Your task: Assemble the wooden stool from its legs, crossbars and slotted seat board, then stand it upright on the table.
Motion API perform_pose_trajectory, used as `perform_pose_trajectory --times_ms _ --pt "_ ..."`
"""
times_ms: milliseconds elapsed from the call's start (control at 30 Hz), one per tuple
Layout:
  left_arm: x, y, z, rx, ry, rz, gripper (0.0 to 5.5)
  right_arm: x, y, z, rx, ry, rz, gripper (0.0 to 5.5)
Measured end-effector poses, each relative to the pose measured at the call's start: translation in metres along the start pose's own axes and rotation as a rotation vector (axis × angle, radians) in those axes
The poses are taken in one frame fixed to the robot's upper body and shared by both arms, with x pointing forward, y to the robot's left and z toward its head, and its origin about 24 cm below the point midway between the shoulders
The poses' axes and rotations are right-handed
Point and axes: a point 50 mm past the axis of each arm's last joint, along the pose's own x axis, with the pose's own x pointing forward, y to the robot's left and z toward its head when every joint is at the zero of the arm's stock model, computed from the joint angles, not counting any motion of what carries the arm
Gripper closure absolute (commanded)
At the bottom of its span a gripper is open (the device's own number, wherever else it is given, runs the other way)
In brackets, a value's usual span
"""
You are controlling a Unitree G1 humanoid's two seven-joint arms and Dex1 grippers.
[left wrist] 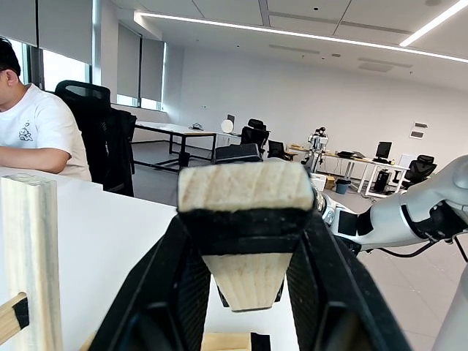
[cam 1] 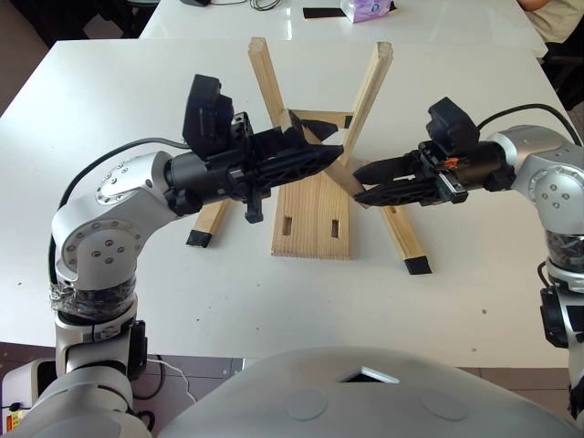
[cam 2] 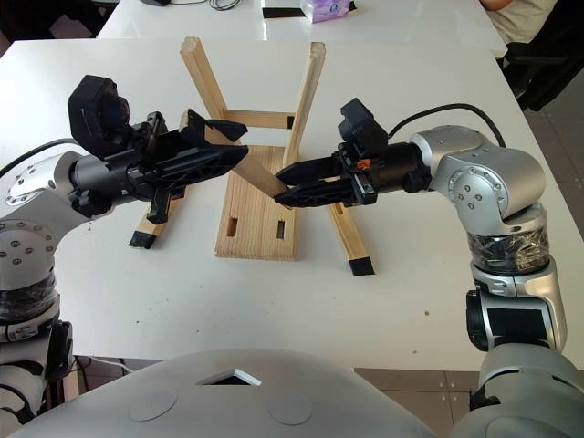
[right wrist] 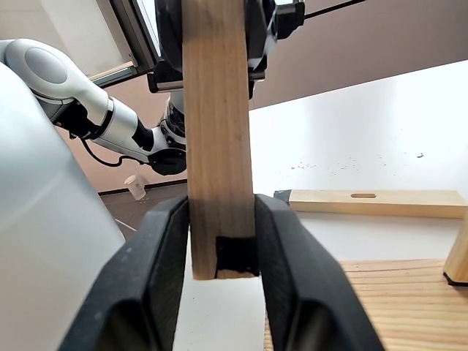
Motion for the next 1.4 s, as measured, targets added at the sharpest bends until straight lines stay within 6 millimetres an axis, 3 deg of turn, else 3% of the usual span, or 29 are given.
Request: perform_pose_trajectory --times_ms 267,300,433,600,733,933,1100,1267,1400 --pt "-0.002 0.003 -0.001 0.012 0.003 0.002 4.2 0.0 -0.002 0.0 -0.012 -0.004 -0.02 4.19" --pt "-0.003 0.004 -0.001 0.013 0.005 0.007 4.2 0.0 -0.003 0.0 -0.021 -0.004 -0.026 3.82" --pt "-0.009 0.013 -0.003 0.033 0.045 0.069 4.2 -0.006 -0.011 0.0 -0.098 -0.027 -0.121 3.17" --pt "-0.022 0.025 -0.003 0.081 0.088 0.115 4.2 -0.016 -0.014 -0.014 -0.093 -0.003 -0.185 3.13" --pt "-0.047 0.042 -0.002 0.211 0.227 0.169 4.2 -0.026 -0.019 -0.023 -0.115 0.0 -0.272 3.13" --pt "-0.128 0.071 0.0 0.328 0.582 0.38 4.2 -0.024 -0.02 -0.036 -0.135 -0.059 -0.37 3.13" --pt "-0.17 0.076 0.012 0.356 0.699 0.507 4.2 -0.022 -0.016 -0.045 -0.13 -0.099 -0.428 3.13" --pt "-0.188 0.073 -0.002 0.297 0.754 0.538 4.2 -0.018 -0.014 -0.043 -0.142 -0.116 -0.444 3.13" --pt "-0.185 0.063 -0.023 0.245 0.762 0.488 4.2 -0.02 -0.014 -0.042 -0.146 -0.117 -0.45 3.13"
